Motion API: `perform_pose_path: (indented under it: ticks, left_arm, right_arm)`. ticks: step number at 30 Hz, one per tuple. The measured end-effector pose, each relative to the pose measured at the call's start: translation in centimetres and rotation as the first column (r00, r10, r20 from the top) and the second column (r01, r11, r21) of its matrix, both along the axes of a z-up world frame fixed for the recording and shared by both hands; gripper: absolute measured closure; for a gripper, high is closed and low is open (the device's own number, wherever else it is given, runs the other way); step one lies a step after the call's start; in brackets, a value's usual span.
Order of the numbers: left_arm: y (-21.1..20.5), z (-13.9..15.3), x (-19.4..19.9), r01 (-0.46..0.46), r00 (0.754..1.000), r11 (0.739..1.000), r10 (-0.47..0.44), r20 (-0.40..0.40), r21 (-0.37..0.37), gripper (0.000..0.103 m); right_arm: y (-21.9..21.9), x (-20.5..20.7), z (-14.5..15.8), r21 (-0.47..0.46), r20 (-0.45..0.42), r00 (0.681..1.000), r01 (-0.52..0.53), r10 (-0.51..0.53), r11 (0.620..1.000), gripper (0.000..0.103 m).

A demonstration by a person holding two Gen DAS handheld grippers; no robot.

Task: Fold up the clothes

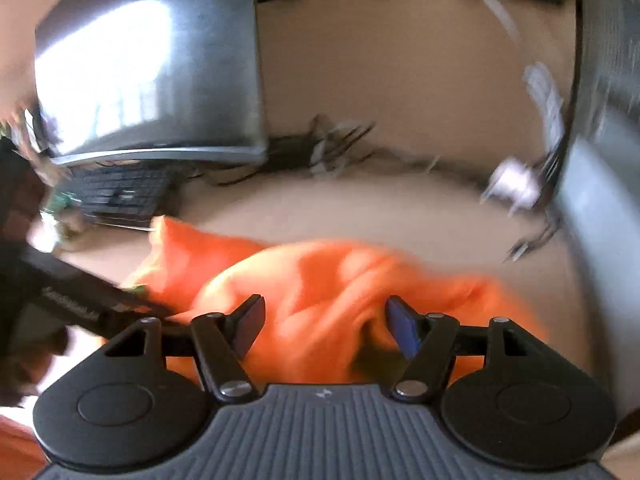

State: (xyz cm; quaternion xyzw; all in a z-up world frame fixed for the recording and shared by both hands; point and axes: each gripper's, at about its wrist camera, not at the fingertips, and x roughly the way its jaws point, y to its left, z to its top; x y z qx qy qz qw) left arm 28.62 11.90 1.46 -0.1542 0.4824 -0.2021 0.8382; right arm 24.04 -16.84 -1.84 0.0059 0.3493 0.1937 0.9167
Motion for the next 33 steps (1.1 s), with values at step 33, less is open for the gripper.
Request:
perform_pose_path:
  ticks: [33]
  left_arm:
    - [0.5,-1.7,3.9,-0.100,0.995,0.990,0.102,0.011,-0.103,0.011]
  right_arm:
    - [-3.0,7.7,-4.9,-0.119,-0.058,0.989,0.128,-0.136,0.985,0.064]
